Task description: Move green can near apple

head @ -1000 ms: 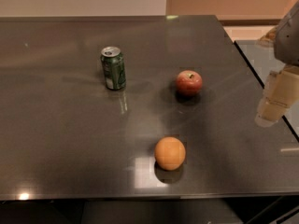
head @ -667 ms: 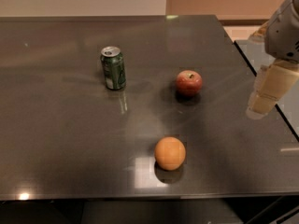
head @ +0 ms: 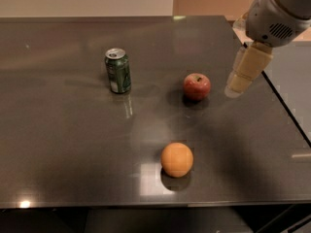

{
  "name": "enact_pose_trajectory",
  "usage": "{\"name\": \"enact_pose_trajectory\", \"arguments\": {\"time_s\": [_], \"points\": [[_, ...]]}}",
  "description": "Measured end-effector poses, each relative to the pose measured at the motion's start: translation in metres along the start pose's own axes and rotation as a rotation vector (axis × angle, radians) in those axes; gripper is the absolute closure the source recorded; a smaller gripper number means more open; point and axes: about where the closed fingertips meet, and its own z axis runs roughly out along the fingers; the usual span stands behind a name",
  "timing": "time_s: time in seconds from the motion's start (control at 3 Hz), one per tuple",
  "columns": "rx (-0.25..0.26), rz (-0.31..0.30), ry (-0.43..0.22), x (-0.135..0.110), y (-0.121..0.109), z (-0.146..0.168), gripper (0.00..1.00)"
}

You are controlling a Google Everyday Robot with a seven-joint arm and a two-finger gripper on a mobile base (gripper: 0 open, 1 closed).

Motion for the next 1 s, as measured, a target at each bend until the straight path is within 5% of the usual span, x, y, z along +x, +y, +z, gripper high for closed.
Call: {"name": "enact_pose_trajectory", "arguments": {"time_s": [1.0], "points": [[-0.020, 0.009, -0.156, -0.104, -0.055, 0.071, 0.00]]}}
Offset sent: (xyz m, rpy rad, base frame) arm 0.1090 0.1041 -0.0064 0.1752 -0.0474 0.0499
